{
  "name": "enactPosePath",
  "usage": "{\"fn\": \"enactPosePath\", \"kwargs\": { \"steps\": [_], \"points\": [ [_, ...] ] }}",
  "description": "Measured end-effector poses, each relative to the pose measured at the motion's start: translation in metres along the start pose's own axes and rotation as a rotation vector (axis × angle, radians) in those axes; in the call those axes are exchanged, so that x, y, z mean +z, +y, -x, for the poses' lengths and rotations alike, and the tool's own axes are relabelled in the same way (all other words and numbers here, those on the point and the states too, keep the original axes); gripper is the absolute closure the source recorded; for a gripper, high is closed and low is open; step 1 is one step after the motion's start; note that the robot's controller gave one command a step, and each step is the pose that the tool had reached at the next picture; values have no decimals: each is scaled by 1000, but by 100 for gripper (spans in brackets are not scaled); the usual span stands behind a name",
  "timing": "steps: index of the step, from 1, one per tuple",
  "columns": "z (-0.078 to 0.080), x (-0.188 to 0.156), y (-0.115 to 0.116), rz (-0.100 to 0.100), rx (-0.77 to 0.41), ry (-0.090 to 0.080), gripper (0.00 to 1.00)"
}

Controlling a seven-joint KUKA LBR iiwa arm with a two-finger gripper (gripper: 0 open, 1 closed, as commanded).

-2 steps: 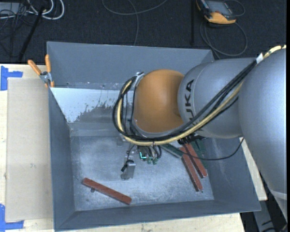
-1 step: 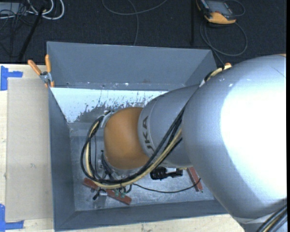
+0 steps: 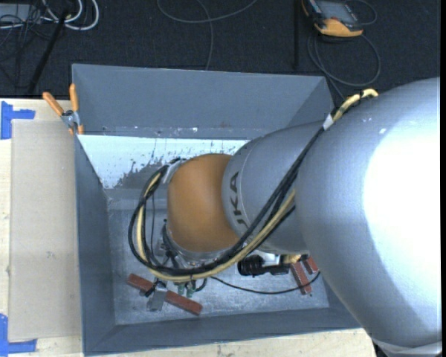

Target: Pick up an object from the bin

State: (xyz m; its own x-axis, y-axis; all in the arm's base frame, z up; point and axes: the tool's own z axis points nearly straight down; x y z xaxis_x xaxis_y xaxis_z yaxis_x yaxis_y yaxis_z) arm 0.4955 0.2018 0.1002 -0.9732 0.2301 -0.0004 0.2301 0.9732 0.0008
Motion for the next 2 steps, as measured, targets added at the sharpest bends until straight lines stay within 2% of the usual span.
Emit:
{"fn": "enactPosePath", "kwargs": {
  "steps": [1,2],
  "points": [
    [-7,-5,-8,-2,24,4,0],
    [-7,32,10,-4,257,5,0]
  ]
}}
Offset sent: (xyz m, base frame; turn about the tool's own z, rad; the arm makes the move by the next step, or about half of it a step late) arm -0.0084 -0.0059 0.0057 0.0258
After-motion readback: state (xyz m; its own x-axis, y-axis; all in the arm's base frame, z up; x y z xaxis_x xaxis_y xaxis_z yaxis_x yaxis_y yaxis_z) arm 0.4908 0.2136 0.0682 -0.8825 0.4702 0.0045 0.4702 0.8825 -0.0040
